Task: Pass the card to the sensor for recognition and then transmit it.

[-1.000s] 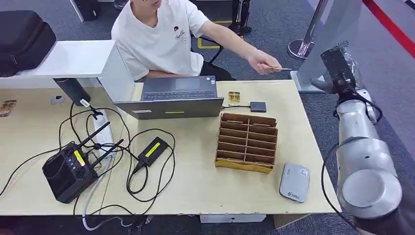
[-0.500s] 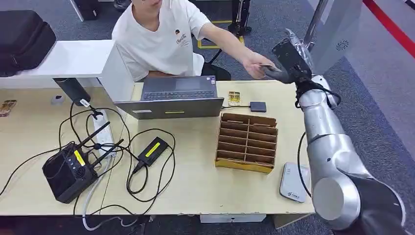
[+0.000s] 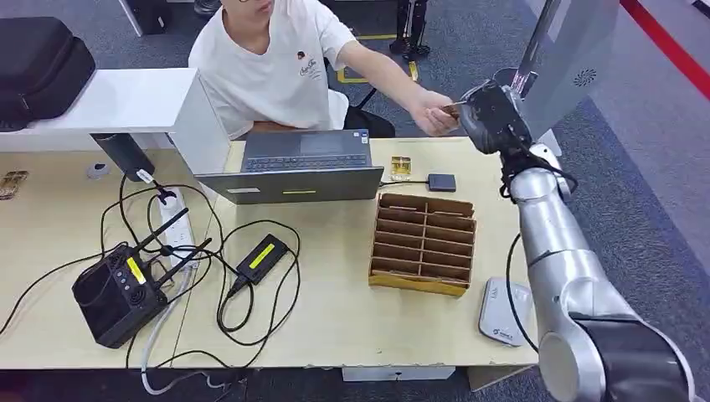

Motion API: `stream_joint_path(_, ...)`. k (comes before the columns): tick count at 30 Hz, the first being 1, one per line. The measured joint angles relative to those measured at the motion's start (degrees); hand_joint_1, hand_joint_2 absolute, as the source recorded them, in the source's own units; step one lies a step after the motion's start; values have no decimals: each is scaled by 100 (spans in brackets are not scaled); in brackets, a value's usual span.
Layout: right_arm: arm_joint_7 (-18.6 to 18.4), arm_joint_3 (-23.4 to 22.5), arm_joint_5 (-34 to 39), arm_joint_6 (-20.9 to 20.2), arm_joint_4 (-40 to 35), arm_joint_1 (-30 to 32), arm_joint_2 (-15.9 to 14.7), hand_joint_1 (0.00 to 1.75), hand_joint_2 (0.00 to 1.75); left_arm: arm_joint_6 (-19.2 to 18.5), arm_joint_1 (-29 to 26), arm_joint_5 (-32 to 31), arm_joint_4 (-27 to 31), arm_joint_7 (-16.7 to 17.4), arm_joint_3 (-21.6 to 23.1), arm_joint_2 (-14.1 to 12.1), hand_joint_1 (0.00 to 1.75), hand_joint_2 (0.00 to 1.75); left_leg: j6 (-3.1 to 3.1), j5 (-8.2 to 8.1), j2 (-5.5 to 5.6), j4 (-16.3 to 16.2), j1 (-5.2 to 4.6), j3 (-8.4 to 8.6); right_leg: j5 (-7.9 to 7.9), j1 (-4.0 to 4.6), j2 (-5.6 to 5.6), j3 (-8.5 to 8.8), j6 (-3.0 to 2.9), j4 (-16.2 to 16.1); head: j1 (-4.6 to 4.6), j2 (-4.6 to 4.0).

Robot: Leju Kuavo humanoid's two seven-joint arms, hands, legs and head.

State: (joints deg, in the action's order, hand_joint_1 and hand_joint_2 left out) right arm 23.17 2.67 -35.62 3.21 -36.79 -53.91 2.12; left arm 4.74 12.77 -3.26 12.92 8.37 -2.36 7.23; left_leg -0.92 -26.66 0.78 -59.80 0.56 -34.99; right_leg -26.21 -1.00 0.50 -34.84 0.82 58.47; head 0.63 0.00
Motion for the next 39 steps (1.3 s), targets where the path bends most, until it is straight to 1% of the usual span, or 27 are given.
stream_joint_path(4,-2,162,120,-2,-68,57,-103,175,175,-76,-21,85,0,-122,-7,0,0,175,0,0,0,0,0,1,0,0,1,-1,0,0,0,0)
stream_joint_path(6,-2,233,170,-9,-98,83,-144,175,175,-144,-34,85,0,-129,-13,0,0,175,0,0,-2,1,1,1,0,1,3,-3,0,0,0,0)
stream_joint_path(15,-17,502,373,13,-258,269,-282,175,175,-220,-48,162,0,-129,-105,2,0,175,0,0,-2,1,1,1,0,2,3,-4,0,1,0,0)
stream_joint_path(19,26,555,535,35,-389,395,-352,175,175,-323,-67,293,0,-124,-208,2,0,175,0,0,-2,1,1,0,0,1,2,-3,0,0,0,0)
stream_joint_path(24,144,590,841,48,-788,772,-520,175,175,-330,-108,282,0,-229,-306,2,0,175,1,-1,0,1,1,-4,-1,1,0,-3,0,-2,-2,0)
stream_joint_path(32,304,588,1106,13,-1438,1409,-817,175,175,-325,-174,284,0,-273,-437,0,0,175,3,-3,0,1,1,-3,-1,1,0,-4,1,-4,0,0)
stream_joint_path(33,304,588,1128,22,-1532,1496,-863,175,175,-345,-183,244,0,-337,-457,2,0,175,3,-4,-2,0,1,2,-2,2,3,-10,0,-6,0,0)
stream_joint_path(34,231,572,1158,86,-1618,1664,-931,175,175,-438,-239,75,2,-524,-455,2,0,175,3,-5,0,0,1,5,-2,2,1,-5,1,-9,4,0)
stream_joint_path(35,94,504,1209,219,-1909,1927,-1087,175,175,-676,-435,-338,73,-1009,-360,4,0,175,14,-14,13,1,2,9,-19,3,-15,17,7,-14,2,0)
stream_joint_path(36,124,359,1233,215,-2195,2241,-1240,175,175,-871,-805,-583,514,-1209,-198,20,0,175,28,-26,29,2,2,18,-37,4,-38,39,16,-16,-4,0)
stream_joint_path(37,190,202,1222,132,-2364,2507,-1344,175,175,-996,-1343,-575,1188,-1057,-56,20,0,175,17,-46,27,1,1,28,-43,3,-34,47,13,-14,-4,0)
stream_joint_path(38,252,43,1195,54,-2497,2722,-1414,175,175,-1051,-1821,-502,1885,-719,95,11,0,175,23,-55,11,1,1,32,-45,3,-12,46,10,-15,-2,0)
stream_joint_path(39,308,-143,1160,-20,-2652,2919,-1480,175,175,-1058,-2199,-391,2529,-168,228,-11,0,175,21,-62,-7,1,0,32,-44,1,8,40,10,-20,4,0)
